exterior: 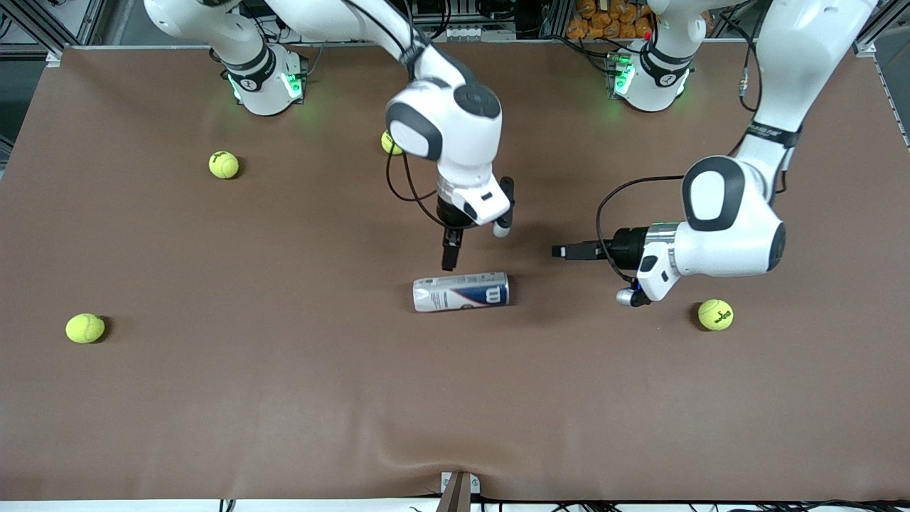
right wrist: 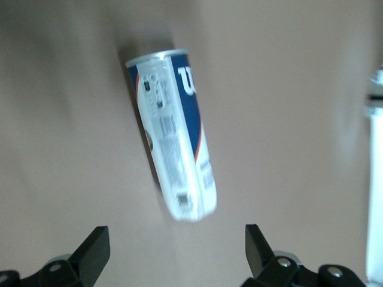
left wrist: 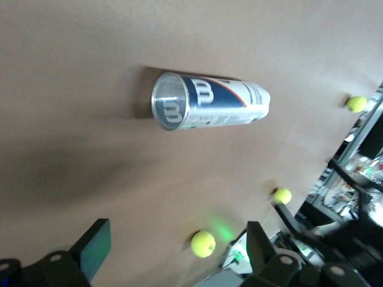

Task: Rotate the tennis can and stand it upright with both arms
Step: 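Lower the can lying down, open the right gripper while the left gripper approaches, then grasp the can's open end with the left gripper while the right gripper withdraws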

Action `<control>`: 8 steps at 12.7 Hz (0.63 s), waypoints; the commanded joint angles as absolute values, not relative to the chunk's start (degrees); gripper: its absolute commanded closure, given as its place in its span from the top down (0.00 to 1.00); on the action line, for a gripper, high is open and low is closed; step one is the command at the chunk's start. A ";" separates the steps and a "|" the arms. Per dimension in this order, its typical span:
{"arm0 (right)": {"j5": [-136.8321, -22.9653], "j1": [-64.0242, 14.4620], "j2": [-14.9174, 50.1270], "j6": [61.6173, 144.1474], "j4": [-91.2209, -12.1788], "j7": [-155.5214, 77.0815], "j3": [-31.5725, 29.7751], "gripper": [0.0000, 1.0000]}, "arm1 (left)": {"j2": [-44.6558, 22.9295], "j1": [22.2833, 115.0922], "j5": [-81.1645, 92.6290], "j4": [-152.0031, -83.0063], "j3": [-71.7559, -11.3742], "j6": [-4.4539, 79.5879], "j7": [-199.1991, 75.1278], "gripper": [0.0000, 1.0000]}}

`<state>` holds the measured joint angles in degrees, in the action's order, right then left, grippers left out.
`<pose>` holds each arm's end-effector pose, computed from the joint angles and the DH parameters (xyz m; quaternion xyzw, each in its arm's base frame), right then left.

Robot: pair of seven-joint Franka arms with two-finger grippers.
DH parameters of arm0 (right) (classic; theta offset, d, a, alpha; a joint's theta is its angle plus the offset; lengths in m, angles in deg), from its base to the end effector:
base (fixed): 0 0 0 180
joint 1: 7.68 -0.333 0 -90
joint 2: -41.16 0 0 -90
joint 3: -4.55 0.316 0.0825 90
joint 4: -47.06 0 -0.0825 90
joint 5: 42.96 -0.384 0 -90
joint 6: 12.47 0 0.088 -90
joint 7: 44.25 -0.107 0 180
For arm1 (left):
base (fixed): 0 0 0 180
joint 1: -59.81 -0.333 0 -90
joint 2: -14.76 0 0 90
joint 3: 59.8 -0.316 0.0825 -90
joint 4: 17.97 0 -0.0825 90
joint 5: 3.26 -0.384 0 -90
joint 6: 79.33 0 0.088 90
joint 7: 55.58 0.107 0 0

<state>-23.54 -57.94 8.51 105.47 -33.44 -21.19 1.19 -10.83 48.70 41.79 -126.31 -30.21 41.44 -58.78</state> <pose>0.5011 0.5217 0.3841 0.7599 0.6267 0.0749 0.1554 0.5832 -0.2099 0.3012 0.8999 0.1147 -0.1720 0.3841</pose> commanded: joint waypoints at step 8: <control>-27.93 -38.56 25.05 92.74 -40.82 -23.07 1.39 1.00 | -26.54 51.02 67.05 -120.20 -30.54 52.15 -27.29 0.99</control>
<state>-26.98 -42.23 19.66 93.37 -35.39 -22.21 0.35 -24.21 50.75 65.81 -123.83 -30.71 51.69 -29.52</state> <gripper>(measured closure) 0.000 0.000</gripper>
